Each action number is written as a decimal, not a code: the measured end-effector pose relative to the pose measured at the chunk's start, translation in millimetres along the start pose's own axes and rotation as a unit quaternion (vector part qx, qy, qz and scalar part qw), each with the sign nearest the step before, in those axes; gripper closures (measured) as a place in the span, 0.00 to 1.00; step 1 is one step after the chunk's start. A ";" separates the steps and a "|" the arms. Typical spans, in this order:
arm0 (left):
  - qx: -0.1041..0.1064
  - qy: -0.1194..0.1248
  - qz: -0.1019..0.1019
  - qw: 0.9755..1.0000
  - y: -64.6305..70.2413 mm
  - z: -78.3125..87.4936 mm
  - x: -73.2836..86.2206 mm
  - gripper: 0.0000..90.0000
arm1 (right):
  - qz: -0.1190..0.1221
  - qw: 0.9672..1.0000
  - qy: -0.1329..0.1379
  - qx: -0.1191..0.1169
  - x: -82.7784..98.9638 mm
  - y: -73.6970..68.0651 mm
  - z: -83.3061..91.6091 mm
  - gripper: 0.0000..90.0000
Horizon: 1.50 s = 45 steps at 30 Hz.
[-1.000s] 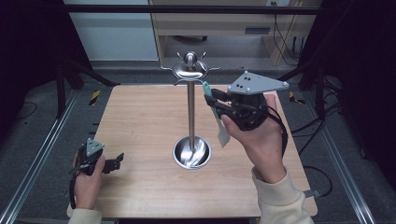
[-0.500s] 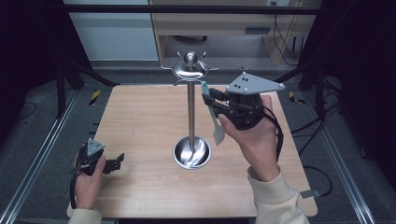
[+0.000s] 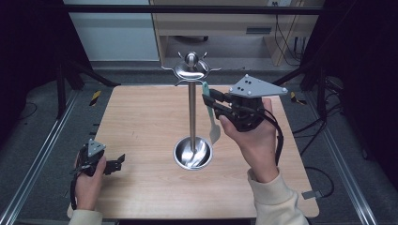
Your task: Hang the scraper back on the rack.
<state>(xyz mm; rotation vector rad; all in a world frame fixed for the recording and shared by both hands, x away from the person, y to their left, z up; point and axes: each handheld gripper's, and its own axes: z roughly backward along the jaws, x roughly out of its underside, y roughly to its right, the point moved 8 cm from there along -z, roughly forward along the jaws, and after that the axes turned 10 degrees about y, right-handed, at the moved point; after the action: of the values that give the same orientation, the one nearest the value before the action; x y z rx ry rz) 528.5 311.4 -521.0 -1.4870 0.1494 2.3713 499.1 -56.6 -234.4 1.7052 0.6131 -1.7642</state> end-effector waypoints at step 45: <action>0.008 -0.005 -0.005 1.000 4.3 -3.5 -0.1 0.03 | -0.001 0.998 -0.010 0.061 56.8 38.7 24.7 0.11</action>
<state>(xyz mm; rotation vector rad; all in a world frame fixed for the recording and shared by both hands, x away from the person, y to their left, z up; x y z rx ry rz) 530.2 306.4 -522.9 -1.4654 0.1583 2.3646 508.9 -107.2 -286.2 1.7670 0.5084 -1.8517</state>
